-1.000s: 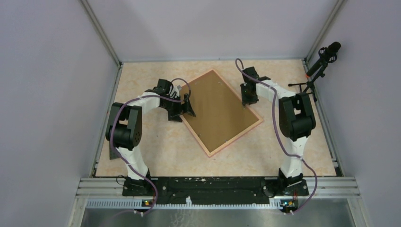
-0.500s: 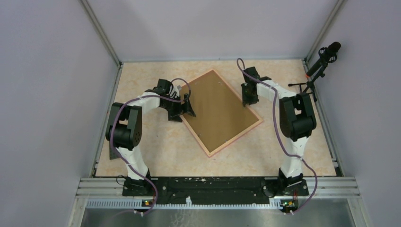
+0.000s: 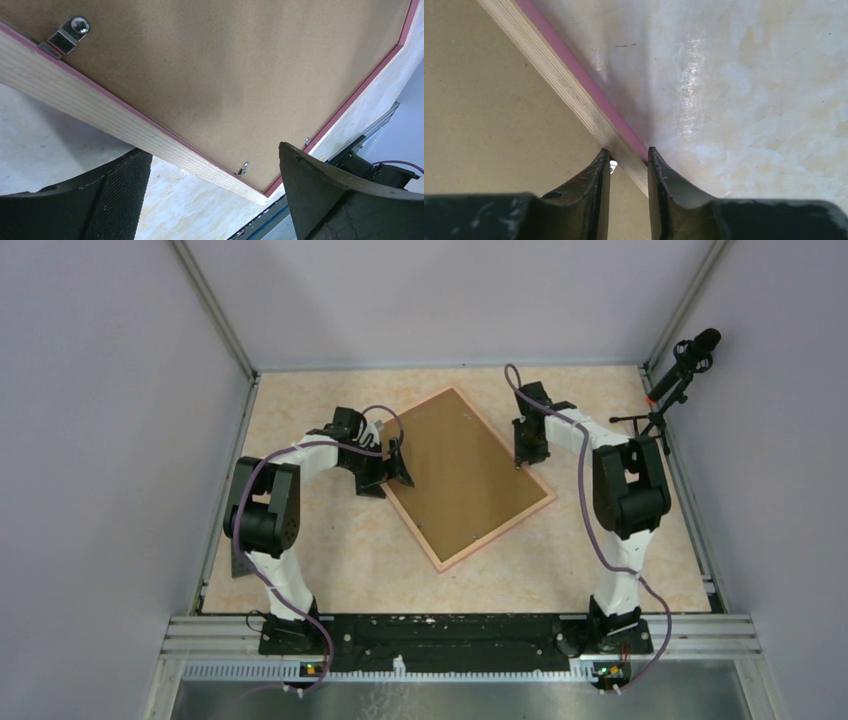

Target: Put the photo into the frame

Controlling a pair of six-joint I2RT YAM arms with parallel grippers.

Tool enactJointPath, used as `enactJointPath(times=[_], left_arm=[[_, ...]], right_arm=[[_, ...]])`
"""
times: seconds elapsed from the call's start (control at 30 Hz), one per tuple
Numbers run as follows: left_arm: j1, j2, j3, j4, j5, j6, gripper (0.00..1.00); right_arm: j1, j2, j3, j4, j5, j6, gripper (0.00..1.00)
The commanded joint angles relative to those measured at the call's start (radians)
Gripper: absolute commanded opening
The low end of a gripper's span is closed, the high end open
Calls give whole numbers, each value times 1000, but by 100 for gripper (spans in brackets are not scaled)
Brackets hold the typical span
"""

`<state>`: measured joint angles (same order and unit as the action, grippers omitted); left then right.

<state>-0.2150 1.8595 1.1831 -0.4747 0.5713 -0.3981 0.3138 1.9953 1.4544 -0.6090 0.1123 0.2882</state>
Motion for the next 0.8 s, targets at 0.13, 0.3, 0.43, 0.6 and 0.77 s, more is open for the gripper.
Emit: enactJointPath(times=[0.13, 0.3, 0.43, 0.6, 0.77], left_arm=[[-7, -34, -8, 56, 32, 3, 99], [-7, -38, -8, 53, 21, 8, 99], [-7, -48, -5, 50, 4, 13, 99], [-8, -83, -10, 51, -36, 19, 99], [-8, -117, -13, 50, -81, 23, 99]], right_arm=[[4, -57, -29, -16, 20, 17, 7], [4, -64, -8, -8, -45, 42, 22], [0, -76, 14, 2, -70, 38, 49], [-4, -29, 71, 1, -43, 26, 65], [-4, 89, 181, -34, 19, 70, 65]])
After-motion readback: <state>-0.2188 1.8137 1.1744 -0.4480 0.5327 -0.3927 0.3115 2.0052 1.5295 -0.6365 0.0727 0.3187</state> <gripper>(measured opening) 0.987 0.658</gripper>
